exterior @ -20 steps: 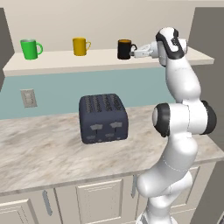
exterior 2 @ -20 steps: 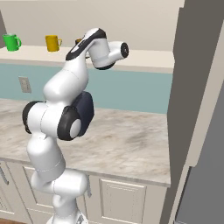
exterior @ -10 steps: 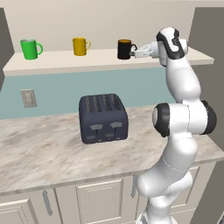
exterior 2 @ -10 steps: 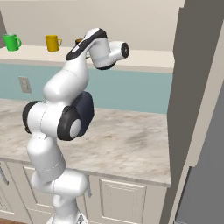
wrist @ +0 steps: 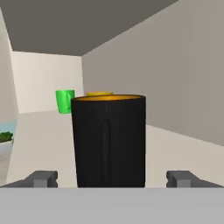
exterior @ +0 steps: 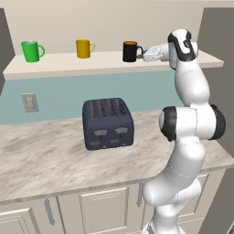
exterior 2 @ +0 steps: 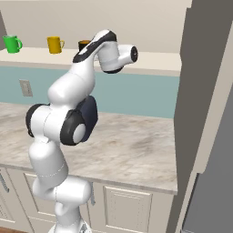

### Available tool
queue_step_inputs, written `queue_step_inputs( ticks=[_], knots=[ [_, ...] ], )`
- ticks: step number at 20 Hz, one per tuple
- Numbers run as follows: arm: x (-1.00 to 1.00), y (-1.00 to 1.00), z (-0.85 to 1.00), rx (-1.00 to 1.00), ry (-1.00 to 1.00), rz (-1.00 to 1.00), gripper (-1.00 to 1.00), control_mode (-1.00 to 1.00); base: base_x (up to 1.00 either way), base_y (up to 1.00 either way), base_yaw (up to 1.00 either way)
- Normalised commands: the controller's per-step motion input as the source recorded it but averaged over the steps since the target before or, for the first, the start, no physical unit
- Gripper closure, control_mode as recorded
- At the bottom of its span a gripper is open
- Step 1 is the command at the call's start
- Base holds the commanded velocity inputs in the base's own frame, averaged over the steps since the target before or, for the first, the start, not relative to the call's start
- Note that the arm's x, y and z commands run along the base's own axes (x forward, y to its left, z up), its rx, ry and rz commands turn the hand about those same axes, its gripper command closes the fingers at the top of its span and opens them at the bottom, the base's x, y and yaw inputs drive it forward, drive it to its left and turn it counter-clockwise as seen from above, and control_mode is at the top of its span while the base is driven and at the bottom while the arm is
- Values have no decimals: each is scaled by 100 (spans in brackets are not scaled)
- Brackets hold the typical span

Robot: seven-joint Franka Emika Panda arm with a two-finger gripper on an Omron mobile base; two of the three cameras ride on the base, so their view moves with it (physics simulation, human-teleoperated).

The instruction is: Pick the mug on the counter and place it in the cabinet with the handle facing the right, like the mugs already inside.

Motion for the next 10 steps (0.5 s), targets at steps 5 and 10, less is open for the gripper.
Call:
queue_step_inputs(
  ticks=[5,10],
  knots=[
    [-18,-27,2,0,-11,5,-100,-100,0,0,0],
    [-15,-20,1,0,-15,4,-100,-100,0,0,0]
  ],
)
